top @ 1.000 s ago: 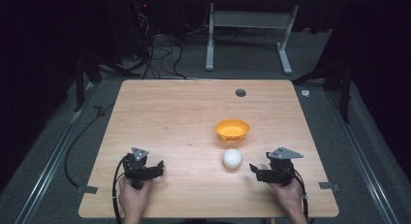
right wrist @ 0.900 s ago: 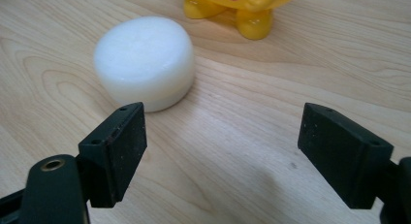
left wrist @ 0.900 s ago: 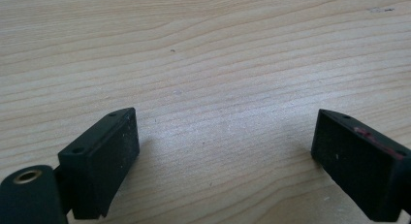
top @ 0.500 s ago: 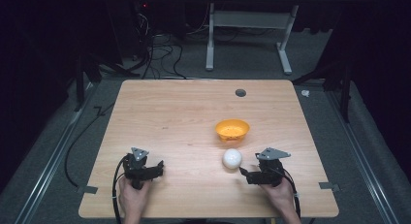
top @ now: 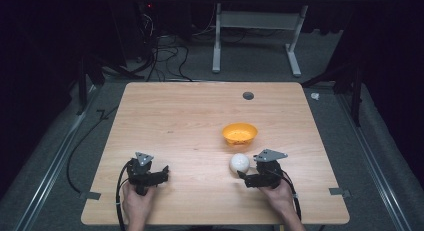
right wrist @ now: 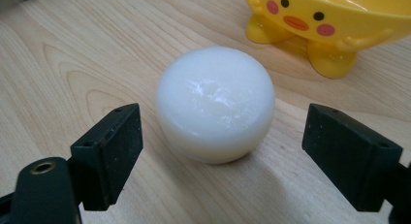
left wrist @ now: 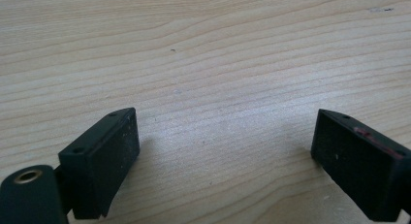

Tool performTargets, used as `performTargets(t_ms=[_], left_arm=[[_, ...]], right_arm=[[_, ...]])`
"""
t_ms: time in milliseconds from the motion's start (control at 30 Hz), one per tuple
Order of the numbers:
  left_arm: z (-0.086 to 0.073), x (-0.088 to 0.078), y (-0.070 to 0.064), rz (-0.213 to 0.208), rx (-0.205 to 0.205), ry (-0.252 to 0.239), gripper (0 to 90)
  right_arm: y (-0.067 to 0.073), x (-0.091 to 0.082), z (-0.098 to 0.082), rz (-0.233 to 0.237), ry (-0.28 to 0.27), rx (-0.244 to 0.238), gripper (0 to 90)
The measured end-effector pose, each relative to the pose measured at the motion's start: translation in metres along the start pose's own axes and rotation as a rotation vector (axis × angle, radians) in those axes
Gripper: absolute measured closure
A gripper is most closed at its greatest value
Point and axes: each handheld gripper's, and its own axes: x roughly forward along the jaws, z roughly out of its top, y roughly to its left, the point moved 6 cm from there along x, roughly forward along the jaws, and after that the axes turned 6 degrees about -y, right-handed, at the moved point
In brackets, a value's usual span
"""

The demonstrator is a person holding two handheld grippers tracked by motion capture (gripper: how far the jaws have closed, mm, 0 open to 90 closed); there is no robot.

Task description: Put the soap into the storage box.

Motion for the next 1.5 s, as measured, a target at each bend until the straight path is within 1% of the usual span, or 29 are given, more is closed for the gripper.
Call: performTargets(t_ms=[267, 600, 733, 867, 900, 1000, 1033, 1067, 1300, 1500], left_arm=[[0.000, 0.000, 0.000, 0.000, 0.000, -0.002, 10.4], [0.000, 0.000, 0.000, 0.000, 0.000, -0.002, 10.4], [0.000, 0.000, 0.000, 0.000, 0.000, -0.001, 10.4], [0.000, 0.000, 0.000, 0.000, 0.000, -0.002, 10.4], [0.000, 0.000, 0.000, 0.000, 0.000, -0.002, 10.4], [0.000, 0.000, 0.000, 0.000, 0.000, -0.002, 10.4], [0.000, 0.000, 0.000, 0.000, 0.001, 0.000, 10.4], [0.000, 0.000, 0.000, 0.000, 0.000, -0.002, 10.4], [0.000, 0.000, 0.000, 0.000, 0.000, -0.002, 10.4], [0.000, 0.000, 0.000, 0.000, 0.000, -0.002, 10.4]], right_arm=[[0.005, 0.011, 0.003, 0.011, 0.013, 0.000, 15.2], [0.004, 0.022, 0.002, 0.004, 0.052, 0.012, 15.4], [0.003, 0.026, 0.001, 0.005, 0.053, 0.018, 15.7], [0.004, 0.028, 0.001, 0.000, 0.059, 0.024, 19.8], [0.004, 0.029, 0.001, -0.007, 0.058, 0.015, 21.2], [0.004, 0.033, 0.000, -0.001, 0.063, 0.016, 22.7], [0.004, 0.034, 0.000, -0.005, 0.065, 0.016, 23.8], [0.004, 0.035, -0.001, -0.011, 0.071, 0.010, 23.9], [0.005, 0.036, -0.001, -0.013, 0.063, 0.009, 24.3], [0.005, 0.035, -0.001, -0.014, 0.071, 0.014, 24.5]])
